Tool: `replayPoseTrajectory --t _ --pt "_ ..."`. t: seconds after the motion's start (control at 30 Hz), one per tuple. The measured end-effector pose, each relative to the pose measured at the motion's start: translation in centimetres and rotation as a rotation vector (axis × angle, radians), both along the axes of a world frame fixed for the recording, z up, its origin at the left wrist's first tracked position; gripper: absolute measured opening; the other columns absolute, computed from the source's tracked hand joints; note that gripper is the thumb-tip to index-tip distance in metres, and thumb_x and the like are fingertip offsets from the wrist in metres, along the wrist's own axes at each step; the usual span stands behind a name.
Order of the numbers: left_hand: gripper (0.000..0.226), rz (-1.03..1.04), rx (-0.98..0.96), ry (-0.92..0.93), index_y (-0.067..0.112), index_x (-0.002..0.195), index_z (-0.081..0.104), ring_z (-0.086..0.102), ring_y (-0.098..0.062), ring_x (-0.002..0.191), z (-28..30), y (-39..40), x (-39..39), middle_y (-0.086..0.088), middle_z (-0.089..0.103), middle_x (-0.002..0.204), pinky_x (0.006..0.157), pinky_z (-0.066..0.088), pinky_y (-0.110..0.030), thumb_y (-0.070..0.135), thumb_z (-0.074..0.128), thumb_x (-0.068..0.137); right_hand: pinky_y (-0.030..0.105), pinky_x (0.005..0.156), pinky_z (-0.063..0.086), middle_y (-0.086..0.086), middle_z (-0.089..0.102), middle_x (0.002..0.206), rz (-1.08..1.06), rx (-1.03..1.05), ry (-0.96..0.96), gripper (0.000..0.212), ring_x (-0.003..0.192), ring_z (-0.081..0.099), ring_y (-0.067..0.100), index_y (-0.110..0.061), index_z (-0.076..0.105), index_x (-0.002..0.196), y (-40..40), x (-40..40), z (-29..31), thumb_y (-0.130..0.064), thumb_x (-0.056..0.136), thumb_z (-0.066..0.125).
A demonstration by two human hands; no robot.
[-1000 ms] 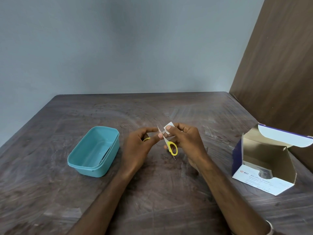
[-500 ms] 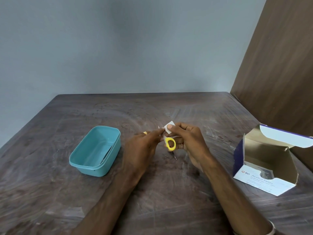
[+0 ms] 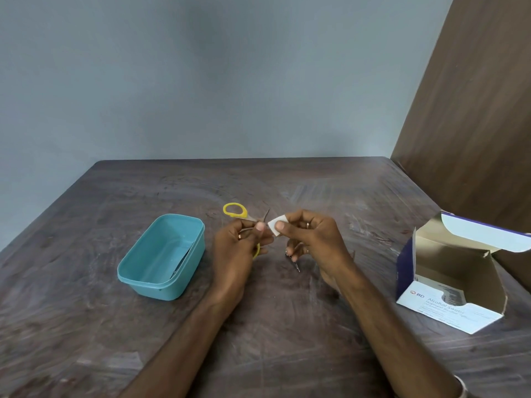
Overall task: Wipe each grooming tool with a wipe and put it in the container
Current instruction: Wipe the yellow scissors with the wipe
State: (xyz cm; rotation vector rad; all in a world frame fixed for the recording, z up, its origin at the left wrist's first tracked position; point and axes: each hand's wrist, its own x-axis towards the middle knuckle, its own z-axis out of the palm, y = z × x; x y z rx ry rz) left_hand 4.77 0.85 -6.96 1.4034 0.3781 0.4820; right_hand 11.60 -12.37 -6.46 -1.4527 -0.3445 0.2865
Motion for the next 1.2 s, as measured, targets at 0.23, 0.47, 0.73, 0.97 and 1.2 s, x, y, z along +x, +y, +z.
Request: replayPoseTrajectory --t 0.23,0.47,0.73,0.97,1.2 --pt "0.018 -0.094 -0.169 -0.004 -0.007 0.1 0.069 0.066 -0.024 0.078 0.3 -0.6 -0.1 -0.018 0.067 0.084 0.062 0.062 -0.031 0.009 0.063 0.093 0.033 0.045 0.044 0.024 0.066 0.073 -0.082 -0.062 -0.109 0.019 0.053 0.053 0.032 -0.006 0.069 0.083 0.1 0.0 -0.5 -0.017 0.079 0.084" --pt "0.014 -0.125 -0.174 -0.013 -0.003 0.096 0.071 0.063 -0.023 0.076 0.2 -0.2 -0.1 -0.013 0.066 0.076 0.064 0.062 -0.032 0.008 0.064 0.092 0.03 0.043 0.044 0.017 0.072 0.071 -0.047 -0.129 -0.152 0.016 0.047 0.054 0.026 -0.005 0.074 0.092 0.2 0.0 -0.4 -0.02 0.087 0.076" --pt "0.009 -0.108 -0.186 0.007 0.002 0.091 0.072 0.073 -0.031 0.083 0.0 -0.1 0.1 -0.011 0.071 0.075 0.073 0.063 -0.04 0.009 0.066 0.091 0.027 0.042 0.043 0.01 0.076 0.075 -0.022 -0.193 -0.203 0.01 0.048 0.057 0.029 -0.011 0.074 0.093 0.1 -0.1 -0.2 -0.019 0.093 0.068" --pt "0.016 -0.122 -0.163 0.022 -0.004 0.1 0.072 0.072 -0.015 0.07 0.2 0.2 0.1 -0.007 0.073 0.076 0.073 0.063 -0.042 0.008 0.066 0.09 0.027 0.042 0.044 0.008 0.077 0.077 -0.023 -0.197 -0.234 0.009 0.048 0.06 0.03 -0.011 0.075 0.093 -0.1 0.1 -0.1 -0.018 0.092 0.069" --pt "0.017 -0.123 -0.178 0.044 0.002 0.1 0.075 0.067 -0.018 0.068 0.2 0.8 0.2 -0.014 0.073 0.086 0.06 0.059 -0.029 0.013 0.071 0.088 0.026 0.043 0.043 0.01 0.076 0.075 -0.017 -0.18 -0.184 0.006 0.044 0.057 0.024 -0.013 0.075 0.092 -0.4 0.3 0.2 -0.016 0.091 0.07"
